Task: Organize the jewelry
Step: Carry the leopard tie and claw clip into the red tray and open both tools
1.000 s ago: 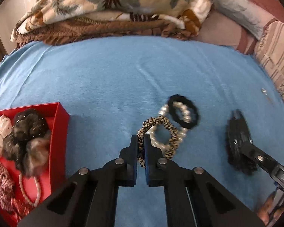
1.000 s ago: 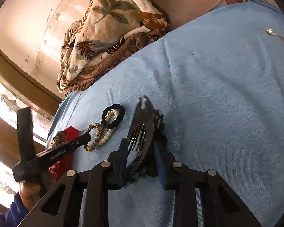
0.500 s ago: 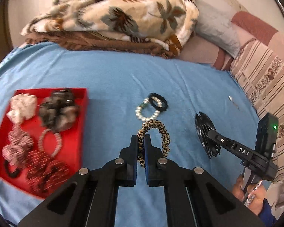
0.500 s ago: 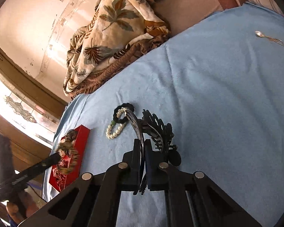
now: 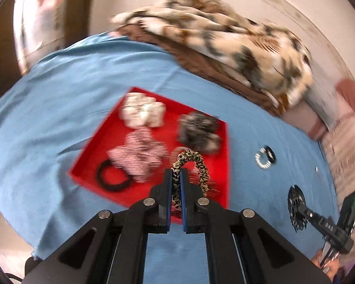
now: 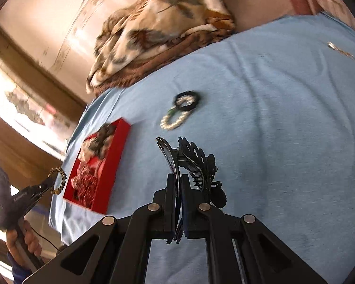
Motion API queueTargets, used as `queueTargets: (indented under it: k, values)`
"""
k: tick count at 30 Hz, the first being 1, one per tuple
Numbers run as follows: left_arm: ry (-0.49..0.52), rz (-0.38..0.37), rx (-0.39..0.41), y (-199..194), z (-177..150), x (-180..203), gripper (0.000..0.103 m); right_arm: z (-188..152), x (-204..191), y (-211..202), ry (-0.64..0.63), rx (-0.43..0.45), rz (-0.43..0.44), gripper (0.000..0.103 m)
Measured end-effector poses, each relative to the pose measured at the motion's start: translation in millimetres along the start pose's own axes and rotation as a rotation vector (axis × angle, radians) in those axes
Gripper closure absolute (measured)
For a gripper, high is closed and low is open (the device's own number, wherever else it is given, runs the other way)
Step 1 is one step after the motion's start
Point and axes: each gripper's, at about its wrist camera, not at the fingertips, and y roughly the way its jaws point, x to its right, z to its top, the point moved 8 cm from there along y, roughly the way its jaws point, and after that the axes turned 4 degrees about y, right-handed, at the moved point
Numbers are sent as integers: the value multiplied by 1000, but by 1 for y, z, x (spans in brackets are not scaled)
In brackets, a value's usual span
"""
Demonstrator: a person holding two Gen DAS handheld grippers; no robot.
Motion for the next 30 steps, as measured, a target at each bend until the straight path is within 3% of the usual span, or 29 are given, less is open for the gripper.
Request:
queueTargets:
  k: [8,20,25,30]
  values:
    - [-97,0,13,8,9,-55,97,-4,-88,38,-151,-68,37,98]
    - [-121,23,2,87,49,-90,97,-2,-211,131,-376,-164,55,98]
    - [-101,31,-1,106,50,-98,97,-6,-248,179,-482,-187,27,97]
    - [-93,-16,-4,111,49,-100,97,-12,-262,218,-561,-203,-25,97]
